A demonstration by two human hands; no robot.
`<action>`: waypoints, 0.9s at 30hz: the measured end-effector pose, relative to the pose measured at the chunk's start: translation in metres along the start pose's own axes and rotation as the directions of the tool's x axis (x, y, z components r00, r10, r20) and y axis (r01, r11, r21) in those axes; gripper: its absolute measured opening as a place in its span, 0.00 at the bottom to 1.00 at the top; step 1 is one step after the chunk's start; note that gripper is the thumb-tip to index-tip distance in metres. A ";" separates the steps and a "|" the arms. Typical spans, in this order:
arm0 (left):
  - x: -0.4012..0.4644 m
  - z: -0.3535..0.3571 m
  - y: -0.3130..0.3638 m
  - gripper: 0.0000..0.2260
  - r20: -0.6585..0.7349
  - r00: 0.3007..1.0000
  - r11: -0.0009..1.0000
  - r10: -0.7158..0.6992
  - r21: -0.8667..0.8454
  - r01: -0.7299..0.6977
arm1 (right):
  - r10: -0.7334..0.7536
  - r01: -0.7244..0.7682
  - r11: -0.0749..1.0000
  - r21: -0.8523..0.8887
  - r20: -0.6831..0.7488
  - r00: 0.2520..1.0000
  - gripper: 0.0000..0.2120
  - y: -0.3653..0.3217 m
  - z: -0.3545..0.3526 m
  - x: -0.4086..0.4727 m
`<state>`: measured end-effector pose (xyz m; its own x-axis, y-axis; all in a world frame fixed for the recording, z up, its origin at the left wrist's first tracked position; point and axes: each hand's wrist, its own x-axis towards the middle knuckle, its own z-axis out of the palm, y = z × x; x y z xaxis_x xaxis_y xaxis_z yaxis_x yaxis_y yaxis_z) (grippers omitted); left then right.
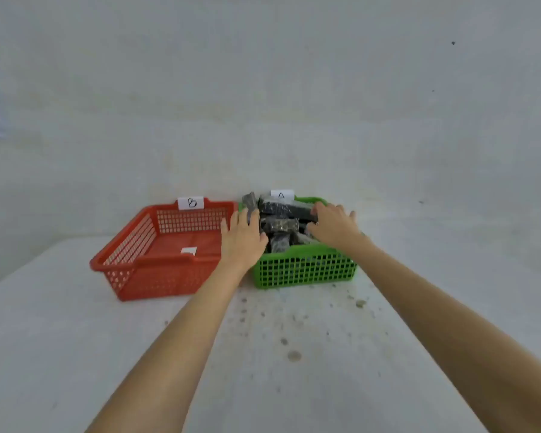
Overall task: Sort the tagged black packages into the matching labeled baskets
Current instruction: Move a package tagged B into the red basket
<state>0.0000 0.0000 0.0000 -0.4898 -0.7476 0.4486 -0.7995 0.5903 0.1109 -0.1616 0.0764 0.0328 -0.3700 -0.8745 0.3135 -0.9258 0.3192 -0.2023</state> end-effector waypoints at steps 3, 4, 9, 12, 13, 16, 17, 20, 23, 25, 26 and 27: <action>0.026 0.021 -0.003 0.29 0.076 0.996 0.995 -0.047 -0.086 0.054 | 0.001 -0.008 0.993 0.117 0.066 0.998 0.19 0.002 0.022 0.023; 0.030 0.027 -0.004 0.29 0.087 0.996 0.996 -0.027 -0.084 0.034 | -0.019 0.008 0.993 0.117 0.093 0.995 0.20 0.003 0.033 0.028; 0.047 0.040 -0.006 0.22 0.024 0.998 0.984 0.052 -0.170 -0.047 | -0.101 0.066 0.966 0.252 0.130 0.986 0.27 -0.004 0.053 0.058; 0.057 0.037 -0.010 0.20 0.074 0.996 0.955 0.041 -0.295 -0.017 | -0.135 0.079 0.924 0.375 0.125 0.983 0.22 -0.005 0.052 0.068; 0.061 0.032 -0.013 0.20 0.090 0.995 0.915 0.034 -0.404 0.005 | -0.134 0.080 0.891 0.446 0.092 0.987 0.22 -0.003 0.047 0.070; 0.066 0.017 -0.019 0.19 0.118 0.993 0.629 0.028 -0.774 0.074 | -0.035 0.011 0.584 0.812 0.012 0.999 0.23 0.002 0.027 0.071; 0.065 0.014 -0.019 0.17 0.125 0.992 0.494 0.010 -0.863 0.104 | 0.015 -0.022 0.411 0.911 0.017 1.000 0.21 0.001 0.022 0.069; 0.061 0.014 -0.014 0.13 0.157 0.987 0.255 -0.015 -0.954 0.156 | 0.107 -0.077 0.191 0.978 0.057 0.993 0.13 -0.005 0.019 0.065; 0.062 0.013 -0.011 0.12 0.127 0.986 0.286 -0.105 -0.946 0.153 | 0.083 -0.118 0.193 0.974 0.103 0.991 0.08 -0.012 0.016 0.060; 0.065 0.009 -0.014 0.08 0.100 0.978 0.252 -0.184 -0.957 0.146 | -0.031 -0.124 0.195 0.973 0.133 0.991 0.09 -0.011 0.012 0.057; 0.065 0.007 -0.017 0.07 0.101 0.974 0.239 -0.204 -0.959 0.149 | -0.083 -0.126 0.189 0.974 0.144 0.986 0.11 -0.010 0.010 0.055; 0.066 0.006 -0.019 0.06 0.105 0.972 0.234 -0.210 -0.960 0.155 | -0.116 -0.126 0.176 0.976 0.148 0.982 0.11 -0.010 0.009 0.053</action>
<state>-0.0191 -0.0618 0.0224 -0.3447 -0.8828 0.3192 0.0704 0.3148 0.9465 -0.1717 0.0235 0.0434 -0.2447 -0.9500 0.1940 -0.0415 -0.1896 -0.9810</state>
